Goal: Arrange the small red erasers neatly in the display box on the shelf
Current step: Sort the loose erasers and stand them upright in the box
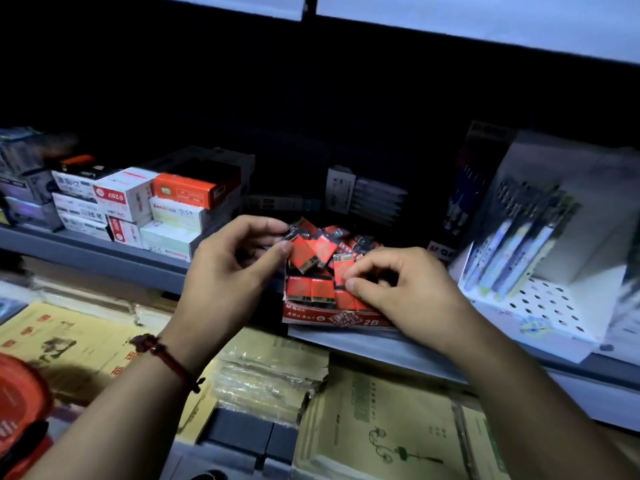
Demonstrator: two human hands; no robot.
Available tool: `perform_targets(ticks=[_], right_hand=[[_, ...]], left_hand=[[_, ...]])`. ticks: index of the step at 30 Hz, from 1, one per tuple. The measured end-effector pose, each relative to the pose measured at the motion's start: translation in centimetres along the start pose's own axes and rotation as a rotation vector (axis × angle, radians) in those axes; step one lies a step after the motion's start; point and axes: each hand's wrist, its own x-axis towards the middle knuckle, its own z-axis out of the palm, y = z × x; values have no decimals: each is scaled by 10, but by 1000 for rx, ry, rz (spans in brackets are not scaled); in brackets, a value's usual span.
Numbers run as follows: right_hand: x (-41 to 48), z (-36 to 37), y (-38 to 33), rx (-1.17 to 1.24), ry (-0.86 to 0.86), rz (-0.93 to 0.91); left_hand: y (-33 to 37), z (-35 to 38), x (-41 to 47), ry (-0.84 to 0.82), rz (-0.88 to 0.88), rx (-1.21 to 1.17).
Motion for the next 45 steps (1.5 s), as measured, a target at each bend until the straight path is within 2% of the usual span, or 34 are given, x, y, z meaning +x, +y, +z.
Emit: perform_targets(ticks=[5,9,12,17,20,29,33,38,45], right_hand=[[-3,-1,-6,30,124,-68],[-6,-2,-14,209,42,-68],[-6,-1,-13,223,25,-48],[-3,0,-2,222,89,-5],[-6,-1,-2,217,32,-29],[-4,5,2,133,10,-59],[-1,7,1,68,24,-81],[1,13,-1,-7,157,-121],[10,21,-2,-15,145,-111]], left_hand=[[11,6,-5,-41,27,-30],[14,14,-8,-120,54,-28],[10,17,-9,-218,73,-6],[-1,12,-7,-284,275,474],[-4,9,-9,-410,279,577],[-11,10,-5,-431,195,451],[-17,2,4,-496,121,382],[-23,-6,10,-510,31,276],[-16,-3,10,-537,32,188]])
